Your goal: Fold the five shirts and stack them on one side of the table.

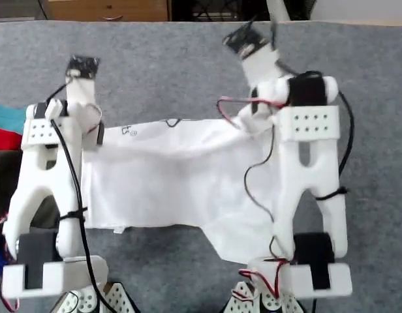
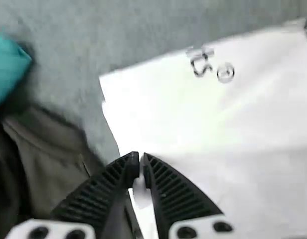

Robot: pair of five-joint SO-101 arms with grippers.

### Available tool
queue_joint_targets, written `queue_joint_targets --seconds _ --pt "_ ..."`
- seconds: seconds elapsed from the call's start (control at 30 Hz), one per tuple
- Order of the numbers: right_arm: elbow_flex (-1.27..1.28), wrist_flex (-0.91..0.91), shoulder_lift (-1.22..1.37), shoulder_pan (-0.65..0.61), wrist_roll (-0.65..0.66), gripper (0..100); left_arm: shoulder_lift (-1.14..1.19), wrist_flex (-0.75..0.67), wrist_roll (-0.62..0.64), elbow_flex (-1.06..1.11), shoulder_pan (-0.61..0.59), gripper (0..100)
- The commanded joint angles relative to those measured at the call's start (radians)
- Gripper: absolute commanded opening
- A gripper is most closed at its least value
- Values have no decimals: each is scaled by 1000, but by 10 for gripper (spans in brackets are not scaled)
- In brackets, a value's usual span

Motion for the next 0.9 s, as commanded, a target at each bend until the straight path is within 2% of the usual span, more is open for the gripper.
queue_joint_targets --seconds 0.0,0.23,0.37,0.5,0.63,0.73,0.87 --pt "137 26 -150 -20 21 14 -129 66 -77 99 7 29" --pt "512 21 -449 -20 103 14 -356 49 -176 329 -5 29" --pt "674 21 -585 -20 153 14 -359 -132 -184 506 -8 30" --pt "791 28 -687 -3 201 14 -333 -118 -186 533 -8 30" --pt "865 26 -746 86 318 14 -304 -118 -187 529 -10 30" --pt "881 28 -763 201 416 14 -287 -117 -190 530 -47 30" --pt "888 31 -766 353 557 14 -282 -117 -262 538 -104 30"
